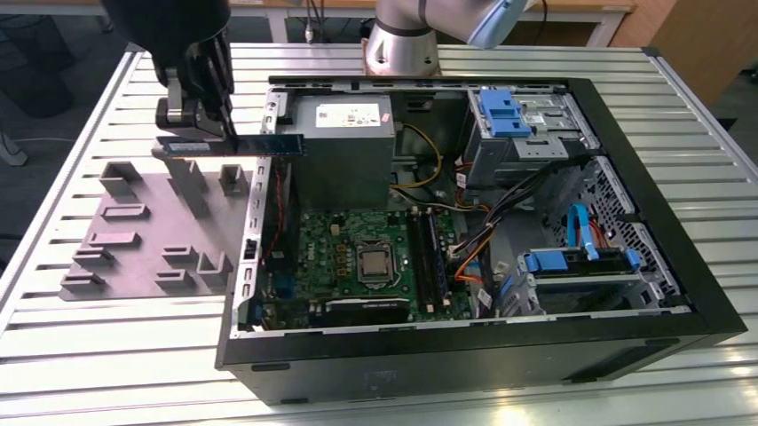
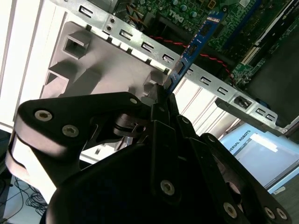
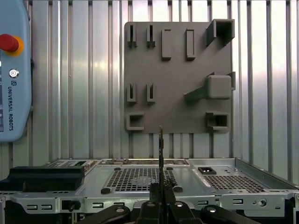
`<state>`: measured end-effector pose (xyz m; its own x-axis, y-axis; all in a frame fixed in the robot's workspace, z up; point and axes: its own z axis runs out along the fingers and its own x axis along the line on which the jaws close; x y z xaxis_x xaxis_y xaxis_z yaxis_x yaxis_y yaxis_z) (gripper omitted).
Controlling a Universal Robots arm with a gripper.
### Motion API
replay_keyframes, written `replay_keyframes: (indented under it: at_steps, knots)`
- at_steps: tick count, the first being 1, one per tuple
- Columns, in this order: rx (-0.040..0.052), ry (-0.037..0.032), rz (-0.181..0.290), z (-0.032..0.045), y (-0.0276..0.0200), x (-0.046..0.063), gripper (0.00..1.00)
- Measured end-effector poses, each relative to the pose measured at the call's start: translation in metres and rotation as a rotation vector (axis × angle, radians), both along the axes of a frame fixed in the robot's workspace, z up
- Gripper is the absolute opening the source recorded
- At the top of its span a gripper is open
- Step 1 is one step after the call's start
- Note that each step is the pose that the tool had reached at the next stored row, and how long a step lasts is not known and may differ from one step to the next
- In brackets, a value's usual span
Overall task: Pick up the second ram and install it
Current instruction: 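Pick up the second ram and move it above second insertion slot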
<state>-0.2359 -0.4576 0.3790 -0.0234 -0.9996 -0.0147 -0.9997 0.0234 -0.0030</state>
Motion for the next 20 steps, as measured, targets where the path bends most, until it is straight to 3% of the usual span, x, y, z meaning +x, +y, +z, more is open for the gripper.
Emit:
replay_keyframes:
  at_steps: [20]
  knots:
    - [0.0000, 0.0000, 0.000, 0.0000, 0.0000, 0.0046, 0.14]
